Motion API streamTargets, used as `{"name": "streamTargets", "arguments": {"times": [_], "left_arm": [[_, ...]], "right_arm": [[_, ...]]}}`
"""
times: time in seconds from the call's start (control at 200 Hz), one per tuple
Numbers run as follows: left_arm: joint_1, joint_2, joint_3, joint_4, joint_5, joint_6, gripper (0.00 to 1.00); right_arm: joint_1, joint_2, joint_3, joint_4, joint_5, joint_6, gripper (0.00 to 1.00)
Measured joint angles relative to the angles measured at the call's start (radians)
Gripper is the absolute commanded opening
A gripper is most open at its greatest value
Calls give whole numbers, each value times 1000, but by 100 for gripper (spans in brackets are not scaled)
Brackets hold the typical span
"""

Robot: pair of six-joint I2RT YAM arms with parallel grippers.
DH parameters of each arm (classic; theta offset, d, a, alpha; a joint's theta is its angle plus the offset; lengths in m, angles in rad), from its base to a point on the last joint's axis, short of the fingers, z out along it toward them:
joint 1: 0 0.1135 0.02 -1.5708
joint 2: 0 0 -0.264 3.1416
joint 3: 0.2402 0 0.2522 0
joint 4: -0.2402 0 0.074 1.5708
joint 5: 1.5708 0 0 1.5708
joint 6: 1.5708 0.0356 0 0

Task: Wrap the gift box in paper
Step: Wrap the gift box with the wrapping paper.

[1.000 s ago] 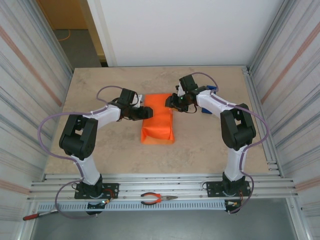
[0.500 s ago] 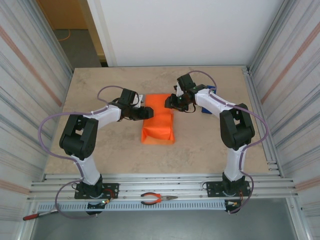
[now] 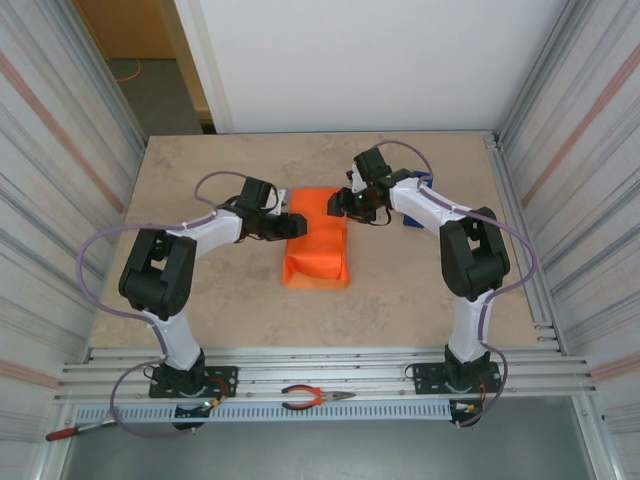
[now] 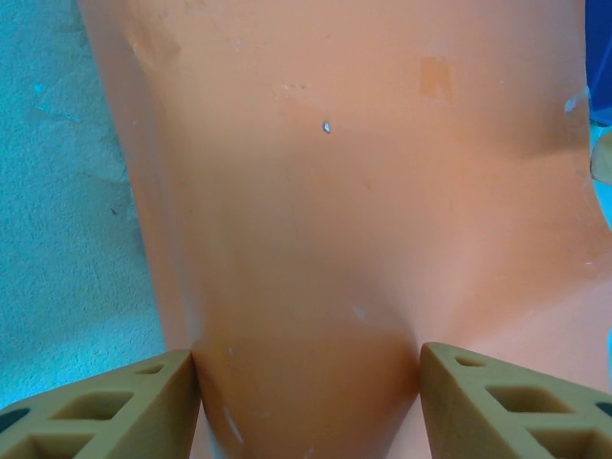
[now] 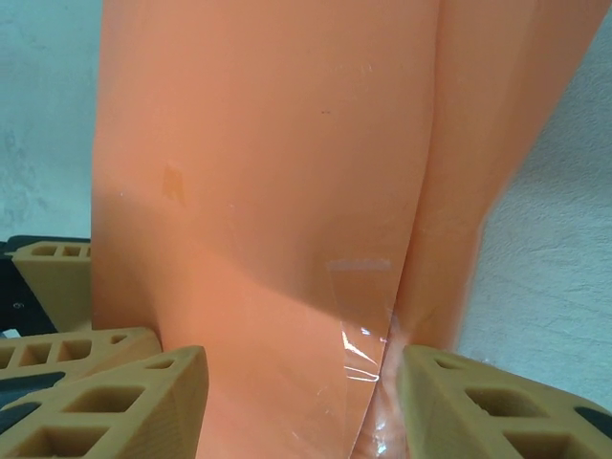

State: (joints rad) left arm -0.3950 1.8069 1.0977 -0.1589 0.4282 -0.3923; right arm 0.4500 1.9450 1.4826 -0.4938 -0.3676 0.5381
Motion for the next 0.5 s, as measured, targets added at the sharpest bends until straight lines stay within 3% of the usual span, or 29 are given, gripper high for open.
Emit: {"name": "streamTargets", "arguments": {"times": [0.215,0.381,0.501], "left_arm": [[0,0,0,0,0,0,61],[0,0,0,0,0,0,61],[0,0,0,0,0,0,61]], "right_arm": [[-79,-43,-107,-3,16,7,56],[-121,-92,-174,66,-32,60,27],[-115,-97,-178,145,-95,95,16]]}}
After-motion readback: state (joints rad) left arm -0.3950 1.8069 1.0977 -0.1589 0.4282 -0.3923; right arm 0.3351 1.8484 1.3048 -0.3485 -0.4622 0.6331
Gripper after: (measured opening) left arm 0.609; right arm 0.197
